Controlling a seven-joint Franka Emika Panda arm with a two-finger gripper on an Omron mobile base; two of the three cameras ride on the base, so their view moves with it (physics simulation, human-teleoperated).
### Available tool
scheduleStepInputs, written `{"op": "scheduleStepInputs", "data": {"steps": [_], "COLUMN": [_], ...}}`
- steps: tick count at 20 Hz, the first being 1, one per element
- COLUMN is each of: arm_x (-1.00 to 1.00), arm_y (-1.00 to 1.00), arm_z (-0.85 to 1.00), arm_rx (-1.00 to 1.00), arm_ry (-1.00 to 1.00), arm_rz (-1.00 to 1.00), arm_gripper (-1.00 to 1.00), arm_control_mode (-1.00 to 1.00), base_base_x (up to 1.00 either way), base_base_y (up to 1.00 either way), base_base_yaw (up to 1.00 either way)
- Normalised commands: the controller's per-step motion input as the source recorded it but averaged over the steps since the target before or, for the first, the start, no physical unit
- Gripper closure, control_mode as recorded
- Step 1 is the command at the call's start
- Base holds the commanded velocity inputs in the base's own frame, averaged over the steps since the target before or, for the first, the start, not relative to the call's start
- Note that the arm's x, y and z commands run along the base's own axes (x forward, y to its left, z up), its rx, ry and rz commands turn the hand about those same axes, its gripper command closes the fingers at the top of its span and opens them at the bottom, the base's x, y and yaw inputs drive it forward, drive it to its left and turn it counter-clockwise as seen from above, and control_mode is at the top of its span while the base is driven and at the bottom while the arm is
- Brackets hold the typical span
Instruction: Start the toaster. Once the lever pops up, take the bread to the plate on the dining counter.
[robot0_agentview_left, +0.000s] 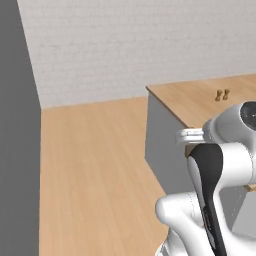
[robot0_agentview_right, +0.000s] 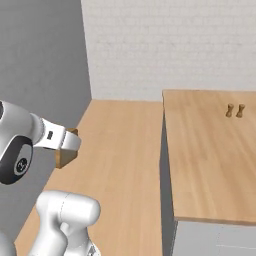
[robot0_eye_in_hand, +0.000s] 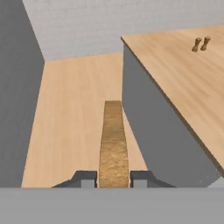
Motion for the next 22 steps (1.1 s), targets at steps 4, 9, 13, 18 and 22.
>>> {"op": "scheduleStepInputs", "data": {"steps": [4,9,13,18,22], "arm_x": [0.0,0.0,0.0,0.0,0.0], "arm_y": [0.0,0.0,0.0,0.0,0.0], "arm_z": [0.0,0.0,0.0,0.0,0.0], "arm_rx": [0.0,0.0,0.0,0.0,0.0], "arm_ry": [0.0,0.0,0.0,0.0,0.0], "arm_rz": [0.0,0.0,0.0,0.0,0.0], "arm_gripper": [1.0,1.0,1.0,1.0,1.0], "arm_control_mode": [1.0,1.0,1.0,1.0,1.0], "base_base_x": [1.0,1.0,1.0,1.0,1.0], "base_base_y": [0.25,0.37,0.43,0.4,0.3], "base_base_yaw": [0.0,0.0,0.0,-0.04,-0.06]}}
